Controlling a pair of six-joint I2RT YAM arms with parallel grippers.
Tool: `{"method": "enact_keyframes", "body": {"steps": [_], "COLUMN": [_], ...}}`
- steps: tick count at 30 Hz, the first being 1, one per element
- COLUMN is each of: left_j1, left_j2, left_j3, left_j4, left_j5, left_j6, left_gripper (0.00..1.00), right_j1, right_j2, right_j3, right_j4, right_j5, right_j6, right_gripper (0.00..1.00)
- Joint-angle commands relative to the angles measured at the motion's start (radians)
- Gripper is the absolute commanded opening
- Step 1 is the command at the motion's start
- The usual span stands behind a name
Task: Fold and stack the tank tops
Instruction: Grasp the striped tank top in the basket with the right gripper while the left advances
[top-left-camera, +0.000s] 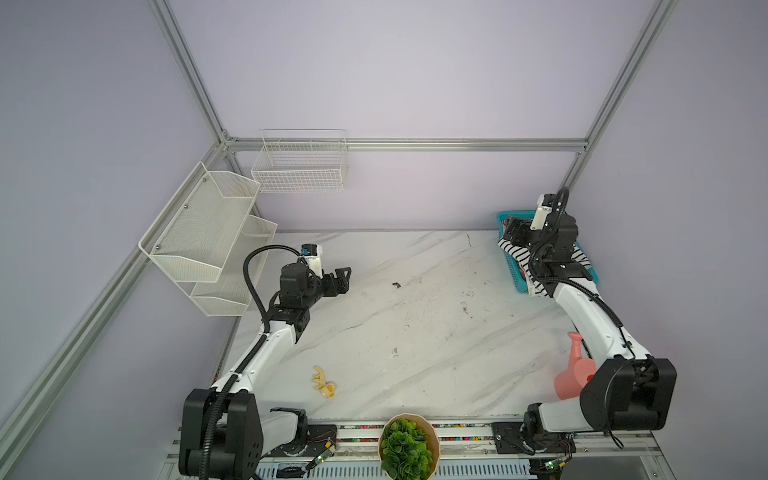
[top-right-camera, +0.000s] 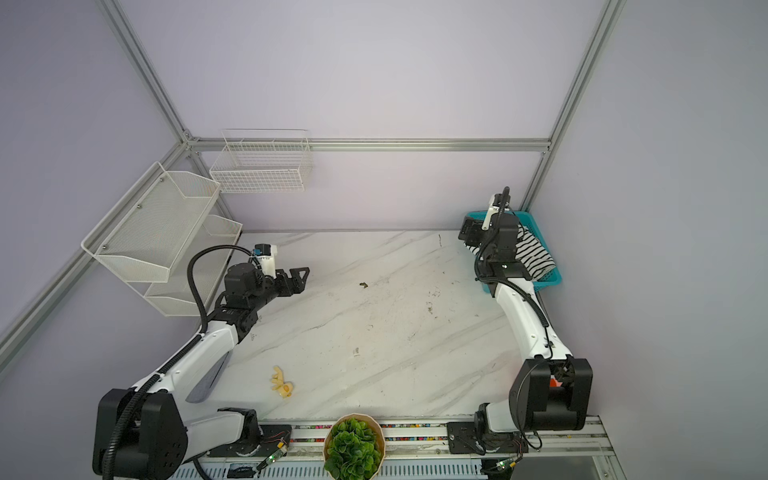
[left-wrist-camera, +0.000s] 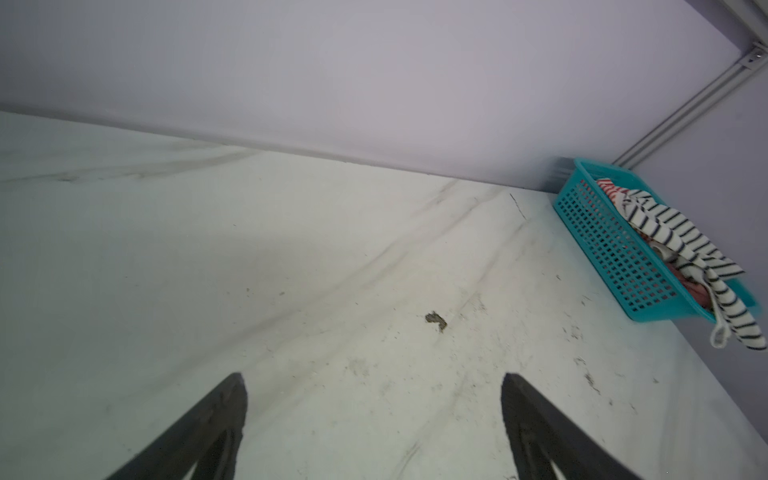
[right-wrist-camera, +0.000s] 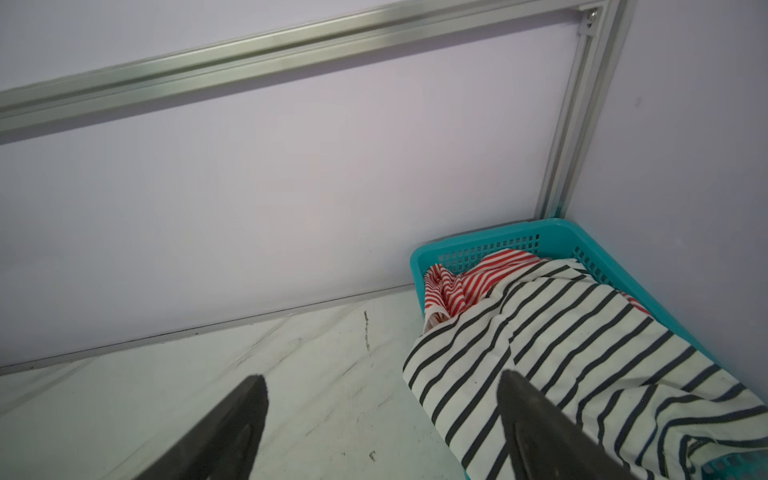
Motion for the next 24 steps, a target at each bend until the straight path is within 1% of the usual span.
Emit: {"method": "enact_keyframes", "body": {"steps": [1,4,7,11,14,16,20,24], "left_j1": [-0.039,-0.068,-0.097,-0.121,-0.137,-0.151,-0.182,-0.207], "left_j2": [0.017,0.038,0.060,0.099,0.127,0.142,0.164,0.218], "left_j3": [0.102,0.111,0.124,0.148,0.170,0.181,0.196,0.212], "left_j4": [-0.053,-0.053,-0.053,-0.056,-0.061,-0.061,-0.063,-0.067], "left_j5": [0.130,0.152,0.150,0.158,0.170,0.176,0.185,0.198], "left_j6": [-0.087,-0.119,-0.119,-0.116,-0.122,-0.125,-0.121,-0.116], "left_gripper": [0.93,0.92,0.93,0.92,0.92,0.92,0.92,0.92], "right_j1": [-0.040,-0.085,-0.128,-0.154,-0.172,-0.195,-0.259,-0.277], "right_j2": [0.084,0.152,0.178,0.204,0.223,0.226,0.197,0.153], "right_j3": [0.081,0.145,0.148,0.156,0.158,0.149,0.092,0.026], "right_j4": [-0.267,-0.363,-0.372,-0.377,-0.397,-0.411,-0.411,-0.411], "right_j5": [-0.007,-0.041,-0.067,-0.113,-0.176,-0.185,-0.260,-0.268], "right_j6": [0.020,0.007,0.002,0.004,0.006,0.014,0.040,0.054], "right_gripper": [0.84,0.76,0.72,0.68,0.67,0.67,0.67,0.67]}}
